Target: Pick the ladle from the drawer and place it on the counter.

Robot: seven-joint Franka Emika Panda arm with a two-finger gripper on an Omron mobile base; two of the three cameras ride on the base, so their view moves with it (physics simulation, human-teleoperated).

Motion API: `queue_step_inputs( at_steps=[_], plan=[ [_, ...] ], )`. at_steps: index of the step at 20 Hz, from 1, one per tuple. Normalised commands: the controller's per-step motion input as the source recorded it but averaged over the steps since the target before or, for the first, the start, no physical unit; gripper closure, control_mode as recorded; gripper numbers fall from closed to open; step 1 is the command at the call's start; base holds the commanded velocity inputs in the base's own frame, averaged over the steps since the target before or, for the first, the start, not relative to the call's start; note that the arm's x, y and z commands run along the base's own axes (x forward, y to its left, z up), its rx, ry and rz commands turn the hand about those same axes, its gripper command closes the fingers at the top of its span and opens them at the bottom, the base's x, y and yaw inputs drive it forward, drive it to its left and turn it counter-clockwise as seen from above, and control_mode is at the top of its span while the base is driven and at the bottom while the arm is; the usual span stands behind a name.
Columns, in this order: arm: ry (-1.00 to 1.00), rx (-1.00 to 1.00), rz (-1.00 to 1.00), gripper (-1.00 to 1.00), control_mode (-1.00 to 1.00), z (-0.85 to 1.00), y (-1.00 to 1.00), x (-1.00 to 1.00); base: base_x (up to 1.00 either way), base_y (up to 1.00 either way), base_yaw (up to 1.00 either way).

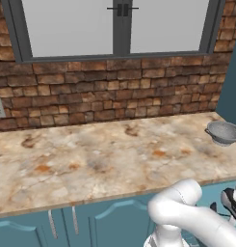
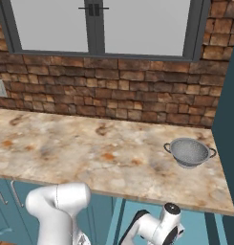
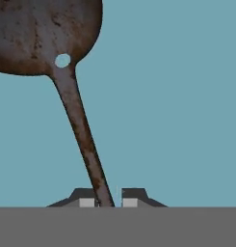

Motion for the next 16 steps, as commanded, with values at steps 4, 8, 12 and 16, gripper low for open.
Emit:
queue_step_inputs(
  at_steps=[4,8,12,16],
  plan=[
    [-0.08,0.12,0.00,1.00,-1.00,-0.22,0.12,-0.19,0.00,0.00,0.00],
    [-0.15,0.16,0.00,1.00,-1.00,0.66,0.25,-0.03,0.00,0.00,0.00],
    [0.01,0.29,0.03,1.00,-1.00,1.00,0.02,-0.69,0.00,0.00,0.00],
    [0.11,0.23,0.00,1.00,-1.00,1.00,0.00,-0.49,0.00,0.00,0.00]
  ],
)
